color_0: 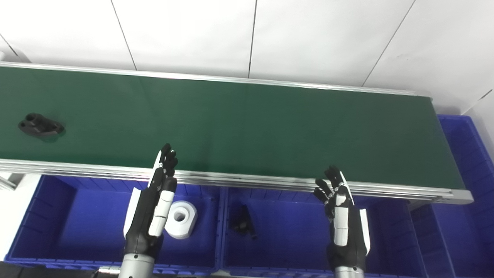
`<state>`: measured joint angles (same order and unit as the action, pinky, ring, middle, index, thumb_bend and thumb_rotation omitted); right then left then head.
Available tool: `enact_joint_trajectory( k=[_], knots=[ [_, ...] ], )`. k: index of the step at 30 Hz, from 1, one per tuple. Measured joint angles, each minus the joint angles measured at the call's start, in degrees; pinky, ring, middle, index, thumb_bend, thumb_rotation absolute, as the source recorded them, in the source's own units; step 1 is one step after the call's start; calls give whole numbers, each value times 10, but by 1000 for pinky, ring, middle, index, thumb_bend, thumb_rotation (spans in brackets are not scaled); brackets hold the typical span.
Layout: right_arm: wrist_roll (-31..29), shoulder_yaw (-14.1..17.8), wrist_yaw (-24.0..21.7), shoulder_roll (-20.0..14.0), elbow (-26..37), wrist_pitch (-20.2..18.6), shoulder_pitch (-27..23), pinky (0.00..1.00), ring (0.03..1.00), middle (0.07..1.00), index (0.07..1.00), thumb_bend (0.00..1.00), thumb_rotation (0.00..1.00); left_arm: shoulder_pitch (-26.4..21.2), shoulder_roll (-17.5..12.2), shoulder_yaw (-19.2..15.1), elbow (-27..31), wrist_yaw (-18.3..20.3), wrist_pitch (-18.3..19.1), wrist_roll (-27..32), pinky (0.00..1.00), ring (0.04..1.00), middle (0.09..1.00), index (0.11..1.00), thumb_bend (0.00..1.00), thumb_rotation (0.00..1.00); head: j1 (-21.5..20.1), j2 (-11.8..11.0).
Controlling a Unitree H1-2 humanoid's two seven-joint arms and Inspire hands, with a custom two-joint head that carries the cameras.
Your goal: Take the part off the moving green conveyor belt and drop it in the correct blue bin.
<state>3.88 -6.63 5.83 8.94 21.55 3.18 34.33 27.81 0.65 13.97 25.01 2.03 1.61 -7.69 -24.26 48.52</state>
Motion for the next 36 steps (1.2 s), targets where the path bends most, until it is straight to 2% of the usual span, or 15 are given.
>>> enact_joint_trajectory(
  k=[8,28,36],
  knots=[
    [44,-8,2,-13,-14,0,-1,926,947,975,976,825,1000,19,-1,-6,-3,-7,0,-26,1000,998,999,1000,563,982,2,-3],
    [40,-8,5,-15,-30,1,-9,940,964,998,996,832,1000,23,0,3,-2,-2,14,-26,1000,992,1000,1000,595,988,7,-7],
    [40,-8,5,-15,-30,1,-9,938,962,993,997,838,1000,23,0,1,-3,-2,14,-26,1000,983,1000,1000,575,997,4,-10]
  ],
)
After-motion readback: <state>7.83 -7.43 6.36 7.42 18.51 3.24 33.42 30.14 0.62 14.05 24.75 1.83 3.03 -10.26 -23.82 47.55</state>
